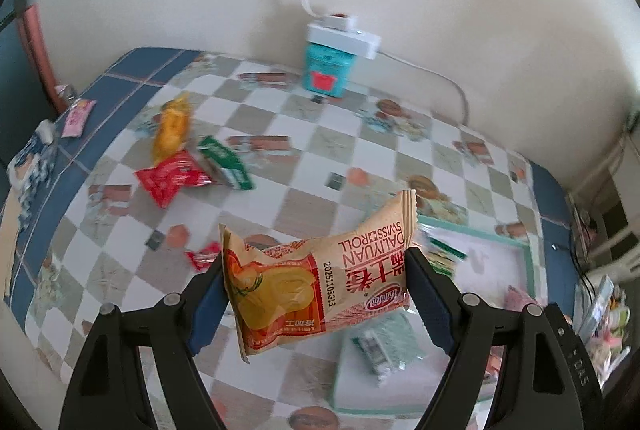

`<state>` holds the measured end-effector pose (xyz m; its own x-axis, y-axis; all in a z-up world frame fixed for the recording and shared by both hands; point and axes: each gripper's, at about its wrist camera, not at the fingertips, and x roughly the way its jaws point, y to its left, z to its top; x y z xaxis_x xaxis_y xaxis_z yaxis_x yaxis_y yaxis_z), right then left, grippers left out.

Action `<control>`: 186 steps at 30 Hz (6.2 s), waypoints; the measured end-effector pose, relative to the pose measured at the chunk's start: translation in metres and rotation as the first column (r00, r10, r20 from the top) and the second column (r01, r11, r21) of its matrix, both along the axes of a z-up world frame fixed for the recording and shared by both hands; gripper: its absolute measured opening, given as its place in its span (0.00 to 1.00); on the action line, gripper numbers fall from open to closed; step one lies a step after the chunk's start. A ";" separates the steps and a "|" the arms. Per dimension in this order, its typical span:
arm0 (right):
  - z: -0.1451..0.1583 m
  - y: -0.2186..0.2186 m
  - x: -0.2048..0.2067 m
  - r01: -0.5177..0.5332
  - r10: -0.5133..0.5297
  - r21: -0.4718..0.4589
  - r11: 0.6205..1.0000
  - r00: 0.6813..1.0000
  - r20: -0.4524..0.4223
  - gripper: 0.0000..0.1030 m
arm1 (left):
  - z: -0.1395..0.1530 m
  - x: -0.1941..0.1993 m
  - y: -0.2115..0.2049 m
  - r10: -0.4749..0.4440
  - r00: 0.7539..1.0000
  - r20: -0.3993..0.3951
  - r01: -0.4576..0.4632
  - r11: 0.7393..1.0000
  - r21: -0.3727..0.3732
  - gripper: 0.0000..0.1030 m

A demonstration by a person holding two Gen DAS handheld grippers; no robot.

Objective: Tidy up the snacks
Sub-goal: 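Carry the pudding cup and swiss roll pack over the tray with both grippers, then open both grippers to drop the pudding cup and swiss roll into the tray, then move both grippers away from the tray toward the remaining snacks, then grasp the small red milk-candy wrapper with the right gripper while the left grasps the red bag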

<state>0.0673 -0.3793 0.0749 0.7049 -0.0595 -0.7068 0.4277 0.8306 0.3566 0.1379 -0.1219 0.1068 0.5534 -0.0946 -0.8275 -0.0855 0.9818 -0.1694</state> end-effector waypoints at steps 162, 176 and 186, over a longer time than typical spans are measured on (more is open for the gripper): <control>-0.096 0.316 0.098 -0.687 0.624 -0.126 0.715 0.710 -0.326 0.81 | -0.105 0.020 0.254 0.452 0.843 -0.291 -0.462 0.886 0.037 0.88; -0.106 0.332 0.119 -0.702 0.633 -0.138 0.698 0.696 -0.337 0.45 | -0.114 0.025 0.265 0.463 0.832 -0.307 -0.486 0.874 0.001 0.88; -0.105 0.326 0.119 -0.683 0.613 -0.160 0.713 0.717 -0.332 0.32 | -0.116 0.029 0.264 0.454 0.834 -0.313 -0.481 0.877 -0.008 0.88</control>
<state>0.1861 -0.0535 -0.0298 0.4486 0.1481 -0.8814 -0.2109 0.9759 0.0566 0.1666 0.1419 -0.0097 0.2829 0.0388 -0.9584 -0.5892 0.7955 -0.1417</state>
